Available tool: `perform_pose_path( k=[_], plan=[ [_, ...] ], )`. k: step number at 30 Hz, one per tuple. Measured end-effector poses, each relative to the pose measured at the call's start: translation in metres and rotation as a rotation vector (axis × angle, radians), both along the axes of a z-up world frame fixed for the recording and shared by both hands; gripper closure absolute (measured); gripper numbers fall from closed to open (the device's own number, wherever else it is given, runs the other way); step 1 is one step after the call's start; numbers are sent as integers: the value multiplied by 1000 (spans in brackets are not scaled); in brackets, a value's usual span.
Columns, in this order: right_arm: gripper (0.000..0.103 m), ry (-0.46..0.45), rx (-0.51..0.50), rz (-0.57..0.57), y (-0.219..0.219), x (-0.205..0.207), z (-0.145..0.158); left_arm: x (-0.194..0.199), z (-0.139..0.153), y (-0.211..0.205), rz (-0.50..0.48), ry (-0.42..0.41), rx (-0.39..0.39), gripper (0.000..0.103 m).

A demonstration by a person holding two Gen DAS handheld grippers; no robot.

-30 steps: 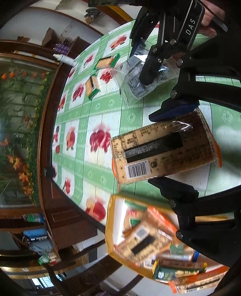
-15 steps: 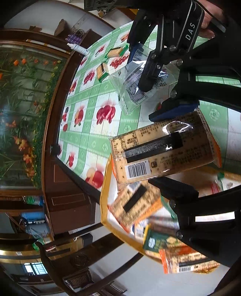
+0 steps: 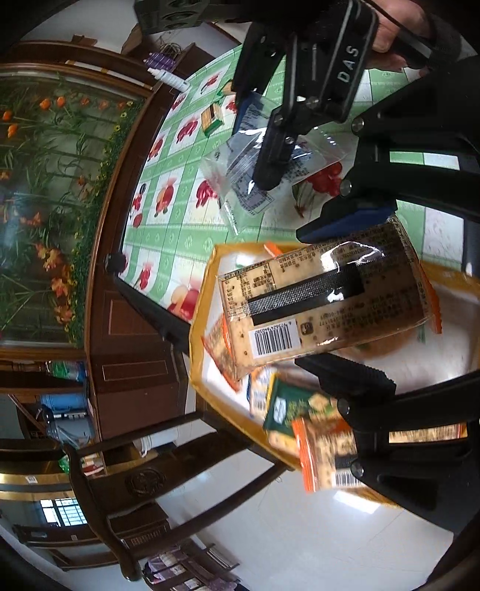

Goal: Organize snacks
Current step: 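Carry the beige pack and clear bag toward the foam box, then lower both held packs into the foam box and open both tools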

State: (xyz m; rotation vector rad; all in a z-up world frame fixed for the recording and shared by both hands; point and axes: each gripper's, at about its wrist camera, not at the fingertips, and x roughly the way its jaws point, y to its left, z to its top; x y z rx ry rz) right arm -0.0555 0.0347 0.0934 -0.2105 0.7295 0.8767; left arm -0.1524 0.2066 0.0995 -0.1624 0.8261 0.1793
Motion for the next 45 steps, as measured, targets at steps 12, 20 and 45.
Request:
perform_pose_path(
  k=[12, 20, 45],
  plan=[
    [54, 2, -33, 99, 60, 3, -7, -16, -15, 36, 68, 34, -6, 42],
    [54, 28, -55, 159, 99, 8, -20, -17, -30, 51, 92, 72, -7, 42],
    [30, 43, 10, 142, 64, -1, -10, -29, -7, 44, 182, 6, 76, 18]
  ],
)
